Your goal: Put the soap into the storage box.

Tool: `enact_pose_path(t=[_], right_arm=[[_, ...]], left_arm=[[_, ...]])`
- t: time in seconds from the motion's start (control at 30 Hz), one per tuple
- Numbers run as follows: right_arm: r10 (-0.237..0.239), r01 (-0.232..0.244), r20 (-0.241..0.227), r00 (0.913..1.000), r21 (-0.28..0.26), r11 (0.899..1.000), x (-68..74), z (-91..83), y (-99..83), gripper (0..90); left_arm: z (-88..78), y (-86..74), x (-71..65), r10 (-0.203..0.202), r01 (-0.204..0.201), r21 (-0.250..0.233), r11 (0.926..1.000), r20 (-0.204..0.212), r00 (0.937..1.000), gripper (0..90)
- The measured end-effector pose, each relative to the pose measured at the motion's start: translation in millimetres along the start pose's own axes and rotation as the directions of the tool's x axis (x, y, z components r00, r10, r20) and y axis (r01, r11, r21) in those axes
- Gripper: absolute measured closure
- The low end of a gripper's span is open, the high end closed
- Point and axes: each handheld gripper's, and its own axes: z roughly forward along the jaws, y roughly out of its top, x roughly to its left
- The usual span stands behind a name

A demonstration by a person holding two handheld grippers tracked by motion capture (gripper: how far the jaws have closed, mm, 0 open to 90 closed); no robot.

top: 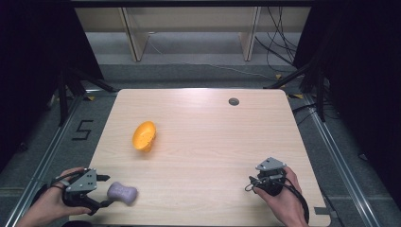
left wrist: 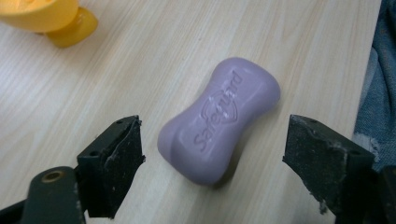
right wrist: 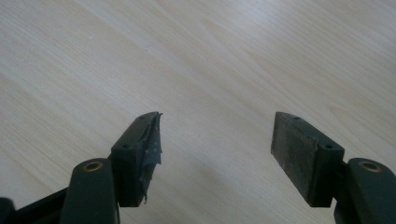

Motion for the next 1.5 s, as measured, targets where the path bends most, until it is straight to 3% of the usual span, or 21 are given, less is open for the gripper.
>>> enact_pose_path(t=[0.27, 0.47, 0.5, 0.6, 0.63, 0.7, 0.73, 0.87, 1.0, 1.03, 1.07, 1.17, 1.2, 1.23, 1.27, 1.33, 1.37, 1.4, 1.43, 1.47, 1.5], right_arm=[[-0.004, 0.004, 0.002, 1.0000, -0.006, 1.000, -0.3, 0.2, -0.1, 33.8], [0.002, -0.002, 0.002, 1.0000, -0.001, 1.000, 0.4, -0.4, 0.0, 33.7], [0.016, -0.016, -0.002, 0.9999, 0.010, 1.000, 0.9, -1.4, 0.4, 33.7], [-0.003, 0.003, 0.004, 1.0000, -0.002, 1.000, 0.0, -0.7, 0.1, 33.7], [-0.003, 0.003, 0.004, 1.0000, -0.003, 1.000, 0.0, -0.6, 0.2, 33.7], [0.004, -0.004, 0.001, 1.0000, 0.002, 1.000, 0.3, -0.7, 0.2, 33.7], [0.015, -0.015, -0.003, 0.9999, 0.009, 1.000, 0.9, -1.2, 0.4, 33.7], [0.000, 0.000, 0.004, 1.0000, -0.002, 1.000, 0.2, -0.6, 0.0, 33.7], [0.014, -0.014, 0.020, 0.9997, 0.010, 1.000, 1.5, -2.1, 0.2, 33.7], [0.020, -0.021, 0.017, 0.9996, 0.013, 1.000, 1.7, -2.6, 0.5, 33.7], [0.028, -0.028, 0.017, 0.9995, 0.016, 0.999, 2.1, -2.8, 0.6, 33.7], [0.027, -0.027, 0.017, 0.9995, 0.017, 0.999, 1.9, -2.6, 0.5, 33.7], [0.028, -0.028, 0.016, 0.9995, 0.017, 0.999, 2.0, -2.5, 0.6, 33.7], [0.035, -0.035, 0.014, 0.9993, 0.019, 0.999, 2.7, -2.5, 0.6, 33.7], [0.026, -0.026, 0.015, 0.9995, 0.017, 1.000, 2.1, -2.4, 0.6, 33.7], [0.027, -0.027, 0.015, 0.9995, 0.017, 0.999, 2.1, -2.4, 0.6, 33.7], [0.027, -0.028, 0.015, 0.9995, 0.017, 0.999, 2.0, -2.4, 0.5, 33.7], [0.025, -0.025, 0.015, 0.9996, 0.015, 1.000, 1.7, -2.4, 0.5, 33.7], [0.026, -0.026, 0.015, 0.9995, 0.015, 1.000, 1.7, -2.4, 0.5, 33.7], [0.025, -0.026, 0.016, 0.9995, 0.015, 1.000, 1.7, -2.4, 0.6, 33.7], [0.026, -0.026, 0.016, 0.9995, 0.015, 1.000, 1.8, -2.3, 0.7, 33.7]], left_arm=[[1.8, 8.5, 0.0, 0.084, -0.085, 0.069, 0.9940, 0.019, 0.9963, 16.1], [5.6, 18.4, 1.1, 0.121, -0.125, 0.106, 0.9865, 0.038, 0.9919, 16.0], [8.5, 18.9, -0.6, 0.100, -0.101, 0.080, 0.9917, 0.018, 0.9948, 16.0], [13.2, 25.2, 0.6, 0.121, -0.128, 0.112, 0.9854, 0.066, 0.9904, 16.0], [14.5, 27.8, 2.0, 0.151, -0.162, 0.137, 0.9773, 0.087, 0.9847, 16.1], [18.9, 30.9, 2.8, 0.167, -0.182, 0.152, 0.9716, 0.106, 0.9803, 16.5], [21.9, 31.7, 1.4, 0.136, -0.152, 0.143, 0.9779, 0.118, 0.9837, 16.7], [27.8, 39.6, 6.3, 0.167, -0.197, 0.199, 0.9601, 0.157, 0.9734, 17.4], [33.3, 47.0, 9.7, 0.203, -0.257, 0.273, 0.9272, 0.211, 0.9562, 18.3], [34.0, 49.5, 11.9, 0.228, -0.292, 0.302, 0.9076, 0.228, 0.9464, 18.8], [35.5, 51.1, 12.7, 0.235, -0.304, 0.313, 0.8999, 0.240, 0.9420, 18.8], [39.6, 55.3, 15.4, 0.240, -0.323, 0.337, 0.8843, 0.264, 0.9341, 19.2], [42.1, 55.1, 13.6, 0.216, -0.297, 0.325, 0.8979, 0.261, 0.9408, 19.2], [43.1, 56.5, 14.0, 0.216, -0.304, 0.343, 0.8888, 0.272, 0.9378, 19.7], [44.3, 58.7, 15.7, 0.242, -0.341, 0.363, 0.8672, 0.291, 0.9255, 20.0], [48.0, 60.0, 14.8, 0.243, -0.350, 0.370, 0.8609, 0.306, 0.9206, 20.0], [49.2, 61.9, 15.7, 0.261, -0.377, 0.383, 0.8435, 0.320, 0.9106, 20.1], [51.2, 61.9, 14.6, 0.248, -0.365, 0.381, 0.8497, 0.321, 0.9138, 20.4], [52.9, 62.7, 14.8, 0.255, -0.375, 0.388, 0.8420, 0.326, 0.9103, 20.7], [54.5, 64.1, 15.6, 0.273, -0.399, 0.399, 0.8257, 0.336, 0.9013, 20.8], [56.7, 64.1, 14.6, 0.264, -0.391, 0.396, 0.8313, 0.338, 0.9035, 20.8]])
